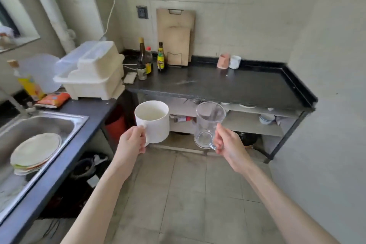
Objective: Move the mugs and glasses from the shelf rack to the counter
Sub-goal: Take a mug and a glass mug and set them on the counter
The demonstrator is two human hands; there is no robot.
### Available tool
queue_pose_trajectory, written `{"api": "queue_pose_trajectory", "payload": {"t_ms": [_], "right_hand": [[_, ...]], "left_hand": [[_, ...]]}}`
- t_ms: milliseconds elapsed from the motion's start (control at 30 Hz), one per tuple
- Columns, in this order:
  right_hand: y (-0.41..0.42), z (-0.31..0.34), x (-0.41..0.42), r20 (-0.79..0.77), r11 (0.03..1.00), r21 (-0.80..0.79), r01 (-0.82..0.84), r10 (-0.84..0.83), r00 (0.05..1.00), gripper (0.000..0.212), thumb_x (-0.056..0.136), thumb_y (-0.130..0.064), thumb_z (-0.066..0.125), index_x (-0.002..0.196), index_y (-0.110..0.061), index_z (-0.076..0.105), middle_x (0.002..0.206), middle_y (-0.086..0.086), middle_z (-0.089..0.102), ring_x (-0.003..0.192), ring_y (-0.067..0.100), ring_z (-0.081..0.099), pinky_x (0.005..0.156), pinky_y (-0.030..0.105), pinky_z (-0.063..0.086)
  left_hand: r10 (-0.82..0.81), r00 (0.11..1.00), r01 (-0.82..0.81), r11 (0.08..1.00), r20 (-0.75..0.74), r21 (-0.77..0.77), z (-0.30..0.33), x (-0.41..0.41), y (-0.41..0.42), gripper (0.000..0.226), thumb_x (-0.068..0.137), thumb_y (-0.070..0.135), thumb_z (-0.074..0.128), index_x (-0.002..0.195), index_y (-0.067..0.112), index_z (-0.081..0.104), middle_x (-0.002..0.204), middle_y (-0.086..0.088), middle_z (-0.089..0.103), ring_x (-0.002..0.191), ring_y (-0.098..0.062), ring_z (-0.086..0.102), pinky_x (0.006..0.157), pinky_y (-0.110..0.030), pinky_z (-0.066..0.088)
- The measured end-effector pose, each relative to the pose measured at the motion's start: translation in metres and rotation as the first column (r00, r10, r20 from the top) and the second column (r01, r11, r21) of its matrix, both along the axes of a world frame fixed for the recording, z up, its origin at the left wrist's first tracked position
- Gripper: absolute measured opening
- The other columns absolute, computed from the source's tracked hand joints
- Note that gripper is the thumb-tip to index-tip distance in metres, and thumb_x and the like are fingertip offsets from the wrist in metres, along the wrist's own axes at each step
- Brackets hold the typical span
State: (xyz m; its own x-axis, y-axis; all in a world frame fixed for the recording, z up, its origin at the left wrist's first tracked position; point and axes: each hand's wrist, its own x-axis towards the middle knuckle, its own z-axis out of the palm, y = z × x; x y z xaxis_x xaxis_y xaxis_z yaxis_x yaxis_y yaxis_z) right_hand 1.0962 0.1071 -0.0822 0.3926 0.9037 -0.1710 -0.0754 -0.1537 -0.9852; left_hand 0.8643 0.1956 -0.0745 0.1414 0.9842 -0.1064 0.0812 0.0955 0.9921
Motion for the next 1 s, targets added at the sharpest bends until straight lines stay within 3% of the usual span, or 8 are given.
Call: {"api": "queue_pose_trajectory", "payload": {"t_ms": [167, 300, 500, 800, 1000], "right_hand": [[0.038, -0.010, 0.086, -0.042, 0.995, 0.013, 0.097, -0.097, 0.994, 0.037, 0.097, -0.035, 0.038, 0.064, -0.020, 0.036, 0.050, -0.009, 0.028, 0.049, 0.012, 0.028, 0.053, 0.028, 0.020], [0.094, -0.011, 0.161, 0.009, 0.989, -0.009, 0.147, -0.147, 0.989, 0.037, 0.096, -0.033, 0.039, 0.063, -0.019, 0.036, 0.049, -0.008, 0.028, 0.050, 0.012, 0.026, 0.053, 0.028, 0.019], [0.178, 0.006, 0.265, 0.074, 0.974, -0.040, 0.222, -0.219, 0.973, 0.036, 0.095, -0.031, 0.039, 0.062, -0.019, 0.036, 0.051, -0.006, 0.028, 0.053, 0.014, 0.026, 0.055, 0.028, 0.022], [0.261, -0.008, 0.386, -0.006, 0.934, -0.123, 0.334, -0.338, 0.941, 0.034, 0.093, -0.026, 0.040, 0.060, -0.019, 0.033, 0.053, -0.003, 0.025, 0.052, 0.015, 0.023, 0.054, 0.029, 0.021], [0.334, -0.030, 0.486, -0.058, 0.920, -0.167, 0.353, -0.367, 0.929, 0.030, 0.093, -0.023, 0.040, 0.063, -0.018, 0.037, 0.051, -0.004, 0.027, 0.051, 0.013, 0.024, 0.053, 0.028, 0.024]], "left_hand": [[-0.135, 0.991, 0.135, 0.991, -0.006, 0.022, -0.007, 0.107, 0.070, 0.029, 0.089, 0.023, 0.043, 0.061, 0.018, 0.037, 0.052, 0.007, 0.032, 0.054, -0.012, 0.032, 0.053, -0.026, 0.032], [-0.197, 0.980, 0.197, 0.980, -0.031, 0.010, -0.018, 0.192, 0.138, 0.029, 0.091, 0.030, 0.043, 0.064, 0.018, 0.046, 0.056, 0.005, 0.040, 0.058, -0.013, 0.039, 0.058, -0.027, 0.039], [-0.331, 0.941, 0.335, 0.941, -0.065, 0.056, -0.014, 0.307, 0.235, 0.032, 0.089, 0.034, 0.041, 0.061, 0.020, 0.044, 0.047, 0.011, 0.038, 0.049, -0.007, 0.037, 0.052, -0.024, 0.040], [-0.433, 0.896, 0.429, 0.901, -0.102, -0.062, -0.034, 0.436, 0.322, 0.032, 0.095, 0.032, 0.036, 0.072, 0.011, 0.042, 0.070, 0.000, 0.044, 0.075, -0.018, 0.045, 0.068, -0.029, 0.044], [-0.478, 0.866, 0.461, 0.877, -0.148, -0.132, -0.054, 0.536, 0.383, 0.037, 0.095, 0.028, 0.035, 0.060, 0.015, 0.033, 0.074, 0.000, 0.045, 0.081, -0.018, 0.046, 0.070, -0.030, 0.041]]}}
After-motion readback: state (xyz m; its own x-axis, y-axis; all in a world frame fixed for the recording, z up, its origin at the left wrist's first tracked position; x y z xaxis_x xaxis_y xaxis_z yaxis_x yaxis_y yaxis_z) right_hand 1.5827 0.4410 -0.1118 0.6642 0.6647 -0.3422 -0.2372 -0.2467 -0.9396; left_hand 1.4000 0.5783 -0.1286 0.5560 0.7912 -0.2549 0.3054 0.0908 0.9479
